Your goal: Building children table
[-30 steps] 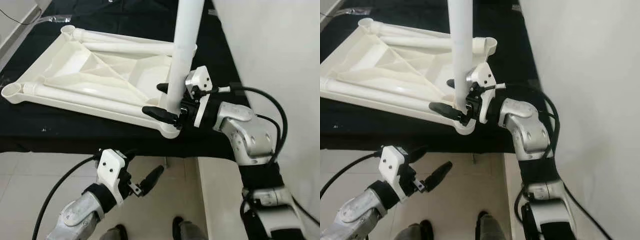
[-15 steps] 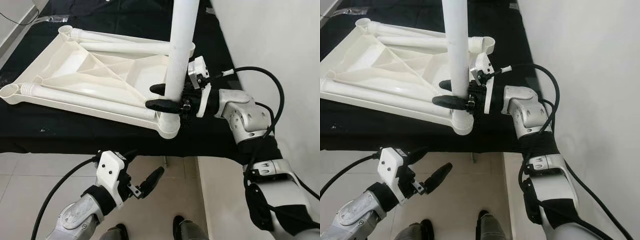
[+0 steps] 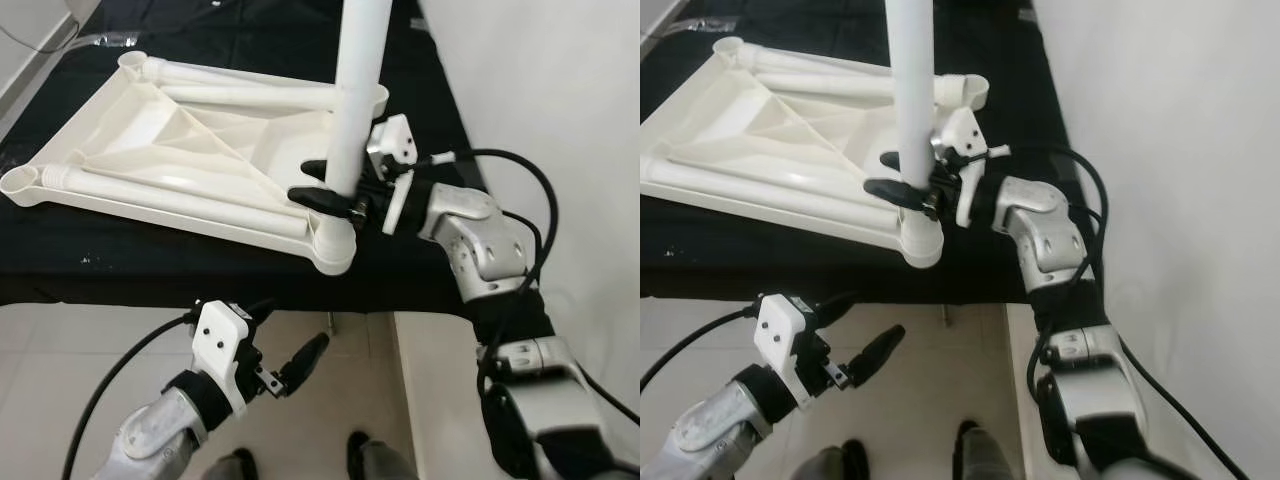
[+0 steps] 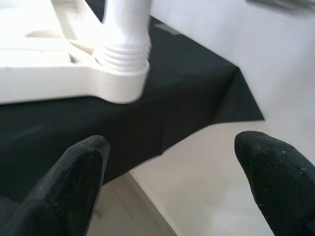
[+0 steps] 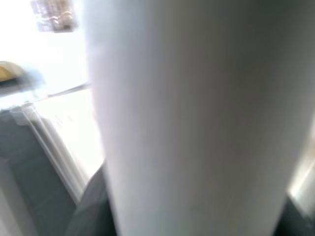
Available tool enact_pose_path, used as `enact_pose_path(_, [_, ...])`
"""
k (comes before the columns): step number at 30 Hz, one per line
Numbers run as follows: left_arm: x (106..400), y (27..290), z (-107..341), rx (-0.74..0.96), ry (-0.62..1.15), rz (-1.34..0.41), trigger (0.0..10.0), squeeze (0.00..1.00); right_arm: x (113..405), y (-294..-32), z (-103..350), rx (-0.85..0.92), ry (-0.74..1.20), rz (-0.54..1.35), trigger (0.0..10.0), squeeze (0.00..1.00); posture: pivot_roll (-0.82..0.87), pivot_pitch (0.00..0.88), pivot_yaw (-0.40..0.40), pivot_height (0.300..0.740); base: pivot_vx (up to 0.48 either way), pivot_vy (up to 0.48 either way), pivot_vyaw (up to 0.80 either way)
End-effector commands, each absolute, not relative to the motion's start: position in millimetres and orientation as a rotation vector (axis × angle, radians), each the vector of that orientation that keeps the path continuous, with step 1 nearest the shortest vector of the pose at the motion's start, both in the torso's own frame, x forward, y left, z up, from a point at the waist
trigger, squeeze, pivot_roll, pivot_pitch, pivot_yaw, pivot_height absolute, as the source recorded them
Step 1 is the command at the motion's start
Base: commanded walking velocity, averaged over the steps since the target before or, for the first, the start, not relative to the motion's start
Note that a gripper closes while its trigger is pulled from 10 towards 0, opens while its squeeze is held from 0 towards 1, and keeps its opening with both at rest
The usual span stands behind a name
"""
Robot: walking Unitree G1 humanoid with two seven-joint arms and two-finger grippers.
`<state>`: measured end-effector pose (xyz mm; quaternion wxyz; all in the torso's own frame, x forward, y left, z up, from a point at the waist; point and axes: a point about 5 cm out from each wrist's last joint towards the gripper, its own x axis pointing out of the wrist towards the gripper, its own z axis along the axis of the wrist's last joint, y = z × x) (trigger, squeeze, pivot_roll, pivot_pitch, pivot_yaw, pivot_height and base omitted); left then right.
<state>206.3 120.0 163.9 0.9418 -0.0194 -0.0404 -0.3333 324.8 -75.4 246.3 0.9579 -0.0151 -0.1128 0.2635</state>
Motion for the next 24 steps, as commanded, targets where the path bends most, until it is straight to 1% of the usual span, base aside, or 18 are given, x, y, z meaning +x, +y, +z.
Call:
enact_pose_path(1, [204, 123, 160, -0.049, -0.056, -0.673, 10.0, 0.00, 317, -92, 214, -0.037, -0.034, 0.257, 0.0, 0.00, -0.02, 0.299, -0.019, 0.740, 0.000, 0.000, 0.00])
enact_pose_path(3, [206, 123, 159, -0.047, -0.056, -0.674, 10.0, 0.00, 304, -76, 211, -0.036, -0.041, 0.284, 0.0, 0.00, -0.02, 0.292, -0.017, 0.740, 0.000, 0.000, 0.00])
enact_pose_path(9, [209, 123, 156, -0.043, -0.053, -0.674, 10.0, 0.00, 316, -61, 216, -0.036, -0.079, 0.333, 0.0, 0.00, -0.01, 0.266, -0.016, 0.740, 0.000, 0.000, 0.00])
enact_pose_path(10, [209, 124, 156, -0.041, -0.054, -0.671, 10.0, 0.00, 316, -60, 218, -0.028, -0.085, 0.327, 6.0, 0.00, -0.01, 0.266, -0.016, 0.740, 0.000, 0.000, 0.00])
enact_pose_path(11, [209, 124, 156, -0.041, -0.054, -0.671, 10.0, 0.00, 316, -60, 218, -0.028, -0.085, 0.327, 6.0, 0.00, -0.01, 0.266, -0.016, 0.740, 0.000, 0.000, 0.00])
enact_pose_path(12, [209, 124, 156, -0.040, -0.055, -0.669, 10.0, 0.00, 317, -58, 219, -0.009, -0.092, 0.352, 10.0, 0.00, -0.01, 0.265, -0.018, 0.740, 0.000, 0.000, 0.00])
enact_pose_path(13, [209, 124, 156, -0.040, -0.055, -0.669, 10.0, 0.00, 317, -58, 219, -0.009, -0.092, 0.352, 10.0, 0.00, -0.01, 0.265, -0.018, 0.740, 0.000, 0.000, 0.00])
enact_pose_path(15, [210, 124, 157, -0.037, -0.059, -0.664, 10.0, 0.00, 315, -50, 225, 0.044, -0.125, 0.460, 10.0, 1.00, -0.01, 0.266, -0.019, 0.740, 0.000, 0.000, 0.00])
enact_pose_path(16, [210, 124, 157, -0.037, -0.059, -0.664, 10.0, 0.00, 315, -50, 225, 0.044, -0.125, 0.460, 10.0, 1.00, -0.01, 0.266, -0.019, 0.740, 0.000, 0.000, 0.00])
enact_pose_path(18, [210, 124, 158, -0.036, -0.061, -0.663, 10.0, 0.00, 306, -40, 237, 0.093, -0.166, 0.667, 10.0, 1.00, -0.01, 0.269, -0.021, 0.740, 0.000, 0.000, 0.00])
enact_pose_path(19, [210, 123, 158, -0.036, -0.061, -0.663, 10.0, 0.00, 303, -39, 242, 0.082, -0.184, 0.759, 10.0, 1.00, 0.00, 0.267, -0.023, 0.740, 0.000, 0.000, 0.00])
enact_pose_path(20, [210, 123, 158, -0.036, -0.061, -0.663, 10.0, 0.00, 303, -39, 242, 0.082, -0.184, 0.759, 10.0, 1.00, 0.00, 0.267, -0.023, 0.740, 0.000, 0.000, 0.00])
enact_pose_path(22, [210, 122, 158, -0.036, -0.064, -0.662, 10.0, 0.00, 307, -45, 248, 0.031, -0.210, 0.895, 10.0, 1.00, 0.00, 0.270, -0.025, 0.740, 0.000, 0.000, 0.00])
enact_pose_path(23, [210, 122, 158, -0.036, -0.064, -0.662, 10.0, 0.00, 307, -45, 248, 0.031, -0.210, 0.895, 10.0, 1.00, 0.00, 0.270, -0.025, 0.740, 0.000, 0.000, 0.00])
enact_pose_path(24, [210, 122, 158, -0.036, -0.065, -0.661, 10.0, 0.00, 313, -50, 251, -0.004, -0.220, 0.959, 10.0, 1.00, 0.01, 0.271, -0.027, 0.740, 0.000, 0.000, 0.00])
